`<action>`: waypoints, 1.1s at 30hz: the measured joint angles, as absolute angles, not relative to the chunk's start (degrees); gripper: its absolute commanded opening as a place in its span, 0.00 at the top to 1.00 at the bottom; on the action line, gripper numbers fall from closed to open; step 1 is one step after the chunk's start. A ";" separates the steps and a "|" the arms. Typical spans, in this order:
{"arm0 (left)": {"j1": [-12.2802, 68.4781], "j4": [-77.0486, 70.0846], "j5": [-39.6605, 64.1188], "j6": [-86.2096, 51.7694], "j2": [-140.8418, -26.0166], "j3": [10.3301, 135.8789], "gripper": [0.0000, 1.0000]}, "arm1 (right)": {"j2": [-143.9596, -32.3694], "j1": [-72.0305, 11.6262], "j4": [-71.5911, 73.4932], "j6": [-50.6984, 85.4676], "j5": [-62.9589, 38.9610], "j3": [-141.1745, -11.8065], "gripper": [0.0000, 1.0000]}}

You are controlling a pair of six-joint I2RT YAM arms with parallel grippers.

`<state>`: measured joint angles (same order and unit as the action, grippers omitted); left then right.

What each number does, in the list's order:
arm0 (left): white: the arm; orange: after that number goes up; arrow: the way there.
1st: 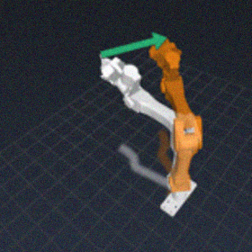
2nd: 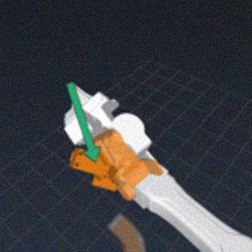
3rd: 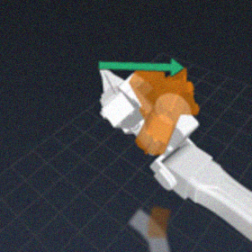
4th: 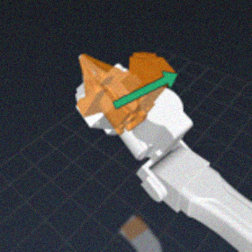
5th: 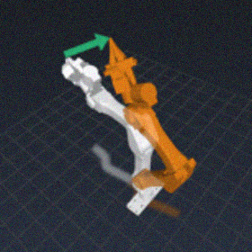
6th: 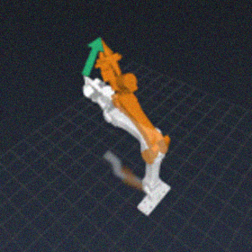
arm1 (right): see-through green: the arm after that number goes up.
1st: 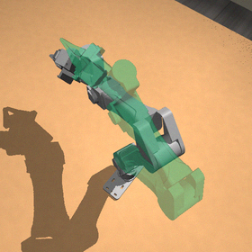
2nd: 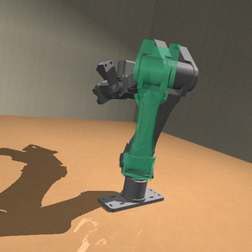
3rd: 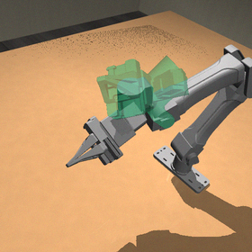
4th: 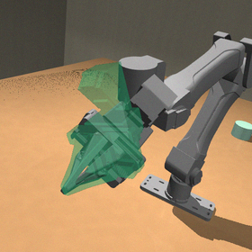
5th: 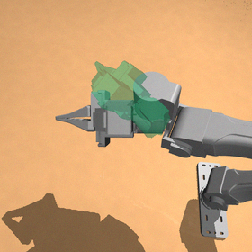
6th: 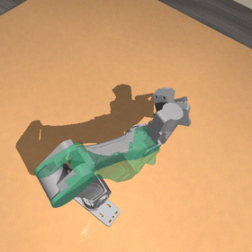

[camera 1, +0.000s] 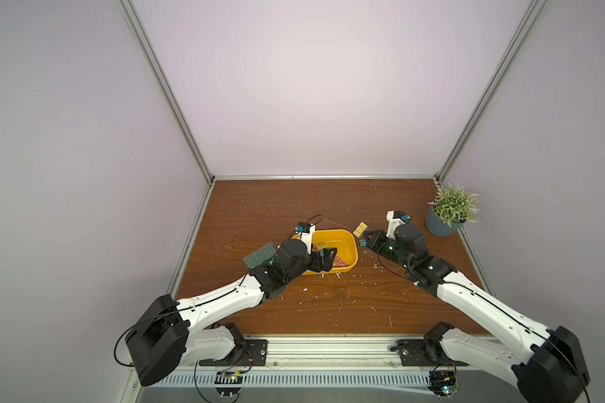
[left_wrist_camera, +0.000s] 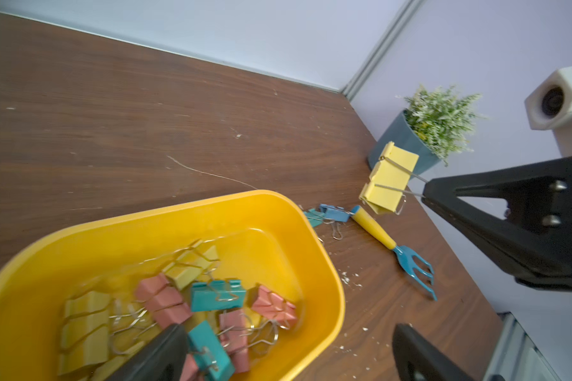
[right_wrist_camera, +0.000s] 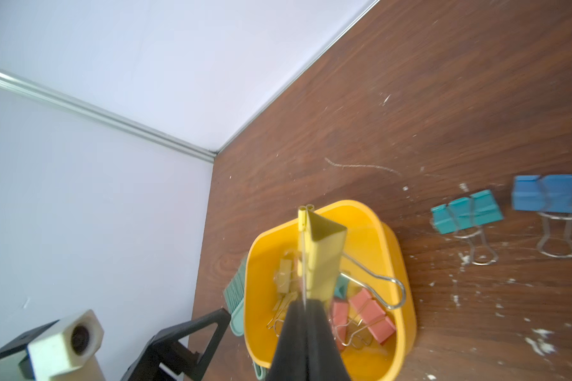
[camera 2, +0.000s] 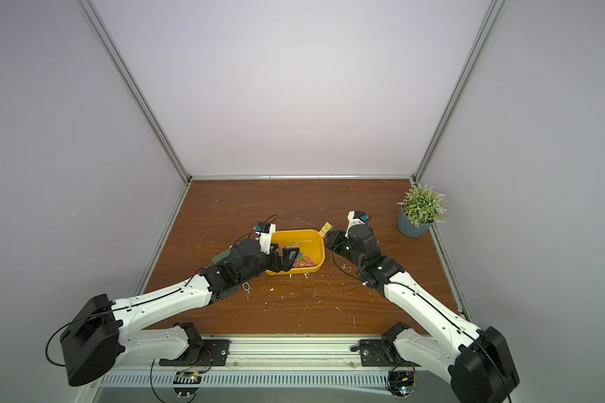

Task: Take out the binder clips from the storage box
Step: Pick up the binder clip from the storage box, then place the binder clip at the center of the board.

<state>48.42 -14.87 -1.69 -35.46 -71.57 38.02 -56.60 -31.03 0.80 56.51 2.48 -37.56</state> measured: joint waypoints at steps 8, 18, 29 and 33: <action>52.45 -15.20 -0.58 -35.44 -80.03 43.53 0.00 | -54.11 -15.20 -1.02 57.45 1.15 -31.66 1.00; 53.63 -14.98 -0.78 -35.18 -85.52 48.75 0.00 | -70.91 -12.34 3.75 56.90 1.13 -36.88 1.00; 52.84 -13.98 -9.21 -34.06 -80.44 46.85 0.00 | -90.96 -12.60 14.44 61.21 -9.02 -47.68 1.00; 51.11 -14.31 -9.76 -34.06 -78.94 45.08 0.00 | -96.90 -13.78 16.71 63.35 -11.84 -49.80 1.00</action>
